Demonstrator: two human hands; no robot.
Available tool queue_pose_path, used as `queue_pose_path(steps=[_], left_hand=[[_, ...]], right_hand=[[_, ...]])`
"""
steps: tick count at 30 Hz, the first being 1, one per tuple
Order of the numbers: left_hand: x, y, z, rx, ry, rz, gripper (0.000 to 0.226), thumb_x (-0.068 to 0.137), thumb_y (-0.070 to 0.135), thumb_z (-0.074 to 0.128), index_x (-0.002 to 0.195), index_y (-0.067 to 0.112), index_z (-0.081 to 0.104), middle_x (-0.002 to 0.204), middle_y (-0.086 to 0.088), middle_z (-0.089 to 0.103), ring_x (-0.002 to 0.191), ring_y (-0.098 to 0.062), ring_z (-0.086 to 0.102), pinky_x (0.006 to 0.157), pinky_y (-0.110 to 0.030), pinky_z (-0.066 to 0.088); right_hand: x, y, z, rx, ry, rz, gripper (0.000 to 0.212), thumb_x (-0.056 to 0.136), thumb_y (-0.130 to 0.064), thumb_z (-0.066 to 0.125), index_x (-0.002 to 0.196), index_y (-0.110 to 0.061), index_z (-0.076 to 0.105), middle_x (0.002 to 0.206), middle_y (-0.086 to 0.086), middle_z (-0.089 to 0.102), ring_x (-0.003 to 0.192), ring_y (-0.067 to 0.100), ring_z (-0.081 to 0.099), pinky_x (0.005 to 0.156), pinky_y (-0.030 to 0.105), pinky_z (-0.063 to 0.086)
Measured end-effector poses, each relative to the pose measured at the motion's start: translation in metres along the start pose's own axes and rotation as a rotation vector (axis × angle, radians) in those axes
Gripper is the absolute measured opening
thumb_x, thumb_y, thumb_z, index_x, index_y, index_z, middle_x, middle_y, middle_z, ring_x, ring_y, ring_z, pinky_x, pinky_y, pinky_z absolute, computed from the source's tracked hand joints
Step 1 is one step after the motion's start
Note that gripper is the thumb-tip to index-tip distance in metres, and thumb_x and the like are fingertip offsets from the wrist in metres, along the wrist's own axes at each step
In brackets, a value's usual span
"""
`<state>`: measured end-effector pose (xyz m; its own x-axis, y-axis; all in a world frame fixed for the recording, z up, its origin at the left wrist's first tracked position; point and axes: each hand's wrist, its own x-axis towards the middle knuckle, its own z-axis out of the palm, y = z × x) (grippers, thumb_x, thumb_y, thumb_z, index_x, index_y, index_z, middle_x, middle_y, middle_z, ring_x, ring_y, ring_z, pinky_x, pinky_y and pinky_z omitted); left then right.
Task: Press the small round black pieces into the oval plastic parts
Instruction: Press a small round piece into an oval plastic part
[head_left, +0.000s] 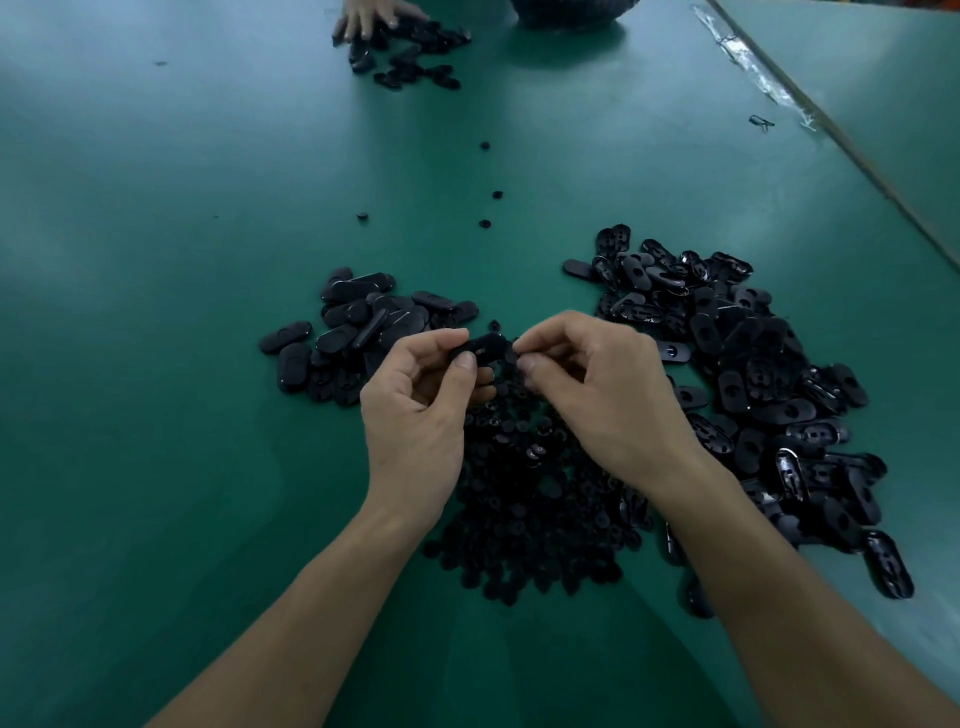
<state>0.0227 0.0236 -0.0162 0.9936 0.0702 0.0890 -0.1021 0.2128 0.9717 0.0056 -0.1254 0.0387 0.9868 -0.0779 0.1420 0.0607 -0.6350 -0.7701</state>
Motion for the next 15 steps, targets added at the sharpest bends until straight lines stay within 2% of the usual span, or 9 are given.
queue_pose_path(steps=[5,9,11,15], left_hand=[[-0.001,0.002,0.001,-0.008,-0.026,-0.018,0.017,0.094,-0.002,0.065,0.101,0.013,0.071,0.085,-0.001,0.076,0.079,-0.017,0.075,0.073,-0.024,0.059],[-0.002,0.004,0.002,-0.007,-0.046,-0.022,0.019,0.093,-0.004,0.066,0.099,0.014,0.071,0.084,-0.003,0.077,0.077,-0.016,0.075,0.072,-0.023,0.058],[-0.003,0.005,0.001,-0.007,-0.052,-0.023,0.019,0.093,-0.004,0.066,0.099,0.014,0.071,0.083,-0.003,0.077,0.077,-0.016,0.075,0.073,-0.023,0.059],[-0.003,0.005,0.001,0.008,-0.063,-0.019,0.018,0.092,-0.002,0.067,0.099,0.014,0.071,0.083,-0.003,0.076,0.078,-0.014,0.074,0.073,-0.021,0.057]], right_hand=[[0.001,-0.008,-0.002,0.051,0.017,-0.062,0.012,0.092,-0.015,0.071,0.098,-0.024,0.076,0.091,-0.014,0.069,0.084,0.0,0.065,0.076,0.013,0.05],[0.002,-0.011,0.0,0.016,-0.025,-0.034,0.019,0.093,-0.013,0.07,0.107,-0.023,0.078,0.098,-0.013,0.073,0.091,-0.005,0.065,0.08,0.007,0.048],[0.002,-0.011,0.001,0.013,-0.029,-0.015,0.02,0.093,-0.012,0.069,0.109,-0.022,0.076,0.093,-0.014,0.073,0.088,-0.005,0.066,0.079,0.006,0.048],[0.003,-0.013,0.003,0.001,-0.03,0.027,0.014,0.09,-0.012,0.072,0.095,-0.025,0.071,0.08,-0.015,0.069,0.077,-0.004,0.065,0.071,0.007,0.049]])
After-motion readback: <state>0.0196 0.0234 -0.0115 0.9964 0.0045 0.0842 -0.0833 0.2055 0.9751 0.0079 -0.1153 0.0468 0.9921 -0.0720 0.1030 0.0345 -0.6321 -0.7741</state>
